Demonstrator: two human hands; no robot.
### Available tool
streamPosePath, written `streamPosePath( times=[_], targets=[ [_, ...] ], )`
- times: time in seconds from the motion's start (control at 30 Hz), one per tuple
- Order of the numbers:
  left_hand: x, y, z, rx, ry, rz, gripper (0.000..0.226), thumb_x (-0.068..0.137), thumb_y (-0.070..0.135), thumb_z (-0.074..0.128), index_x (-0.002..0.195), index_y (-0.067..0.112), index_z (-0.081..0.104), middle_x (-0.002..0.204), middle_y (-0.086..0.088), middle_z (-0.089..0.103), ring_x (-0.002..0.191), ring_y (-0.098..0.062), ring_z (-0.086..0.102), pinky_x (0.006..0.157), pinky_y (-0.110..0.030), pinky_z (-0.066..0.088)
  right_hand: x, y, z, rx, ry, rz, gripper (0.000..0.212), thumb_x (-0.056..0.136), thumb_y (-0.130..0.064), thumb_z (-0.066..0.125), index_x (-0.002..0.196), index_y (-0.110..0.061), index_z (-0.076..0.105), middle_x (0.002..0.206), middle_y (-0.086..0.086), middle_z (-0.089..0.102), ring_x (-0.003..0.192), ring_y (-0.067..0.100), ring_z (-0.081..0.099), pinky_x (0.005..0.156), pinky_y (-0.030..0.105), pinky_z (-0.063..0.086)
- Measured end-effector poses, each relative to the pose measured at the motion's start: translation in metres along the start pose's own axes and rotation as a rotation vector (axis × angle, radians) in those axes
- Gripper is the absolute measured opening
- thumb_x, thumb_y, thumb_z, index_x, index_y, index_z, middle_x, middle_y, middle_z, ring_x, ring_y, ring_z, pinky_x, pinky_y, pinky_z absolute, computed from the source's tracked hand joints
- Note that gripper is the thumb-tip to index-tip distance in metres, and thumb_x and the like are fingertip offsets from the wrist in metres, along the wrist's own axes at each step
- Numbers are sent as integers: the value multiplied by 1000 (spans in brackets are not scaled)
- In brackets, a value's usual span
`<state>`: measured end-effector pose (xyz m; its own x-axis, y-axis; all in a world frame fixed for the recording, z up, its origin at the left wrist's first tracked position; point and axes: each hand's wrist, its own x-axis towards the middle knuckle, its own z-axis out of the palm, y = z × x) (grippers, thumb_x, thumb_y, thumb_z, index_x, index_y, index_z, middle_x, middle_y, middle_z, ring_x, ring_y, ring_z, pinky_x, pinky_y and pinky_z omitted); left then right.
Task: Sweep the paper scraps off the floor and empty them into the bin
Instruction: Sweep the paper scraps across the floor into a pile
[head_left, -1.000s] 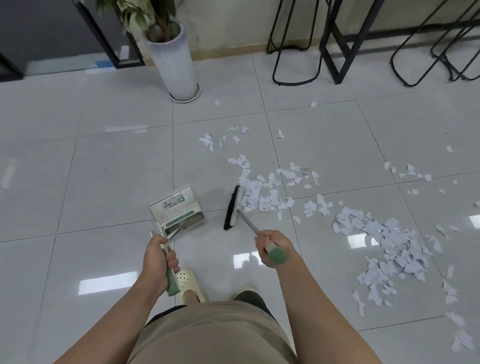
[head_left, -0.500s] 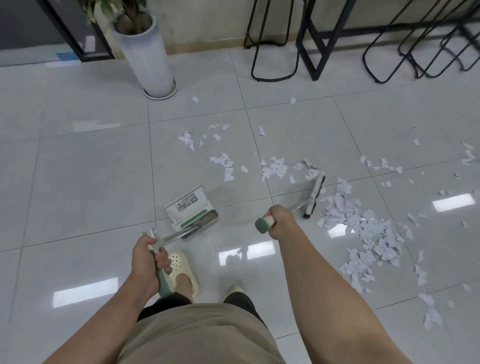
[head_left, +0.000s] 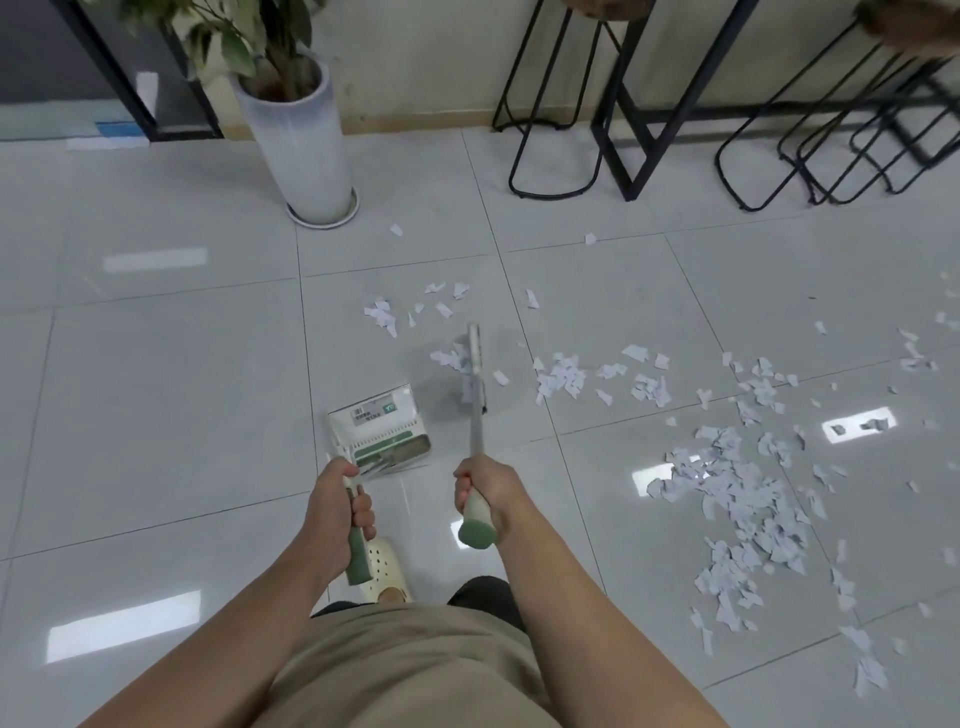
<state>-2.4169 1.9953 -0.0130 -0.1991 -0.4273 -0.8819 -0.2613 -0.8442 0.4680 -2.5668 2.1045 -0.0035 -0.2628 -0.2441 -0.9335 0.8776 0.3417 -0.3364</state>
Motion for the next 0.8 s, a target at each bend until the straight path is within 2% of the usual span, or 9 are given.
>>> streamPosePath(
  times=[0.1,0.2,0.37,0.5,0.67,0.7,0.77,0.8],
  targets=[
    [14,25,-12,12,-9,12,14,90,30,47,82,18,47,51,2,32,43,-13,29,45,-24,32,3,-14,46,-3,-71,7,13,85,7,48,80,-5,52,49,0,44,39,11,38,36,18,36],
    [20,43,-18,7,11,6,12,89,29,48,86,17,47,53,2,32,44,-13,27,46,-24,31,12,-36,73,1,-149,51,18,82,8,50,72,-7,52,51,0,40,41,9,36,36,18,36],
    [30,68,-19,-50,56,-18,18,89,28,49,76,19,42,52,3,30,41,-12,25,49,-25,27,49,-77,90,216,-266,144,24,93,0,43,75,-15,40,49,-2,41,32,6,37,31,15,37],
    [41,73,-8,-113,107,-52,22,88,28,50,70,20,40,51,3,30,40,-12,24,46,-23,25,80,-104,60,257,-183,172,23,91,-2,48,73,-15,43,59,-5,37,32,7,40,32,16,38],
    [53,84,36,-129,125,-51,23,89,28,48,69,21,38,47,5,29,36,-10,24,39,-17,25,103,-169,-2,305,16,53,37,82,3,45,49,-9,57,46,-3,43,33,11,43,37,17,39],
    [56,87,49,-133,125,-53,23,89,28,48,69,22,37,47,6,28,35,-10,23,39,-16,25,109,-185,-16,295,41,31,33,77,2,47,48,-10,57,44,-4,43,33,11,44,38,17,39],
    [61,93,73,-146,127,-54,22,88,28,48,70,22,36,47,6,28,35,-9,23,38,-15,25,119,-216,-41,245,82,-116,10,63,-4,49,65,-13,52,45,-7,50,41,7,48,51,18,41],
    [63,97,85,-151,129,-53,21,88,28,48,71,22,37,48,7,28,35,-9,23,38,-15,24,134,-228,-56,213,104,-189,17,57,-7,50,72,-15,48,49,-8,53,48,6,49,57,19,40]
  ],
)
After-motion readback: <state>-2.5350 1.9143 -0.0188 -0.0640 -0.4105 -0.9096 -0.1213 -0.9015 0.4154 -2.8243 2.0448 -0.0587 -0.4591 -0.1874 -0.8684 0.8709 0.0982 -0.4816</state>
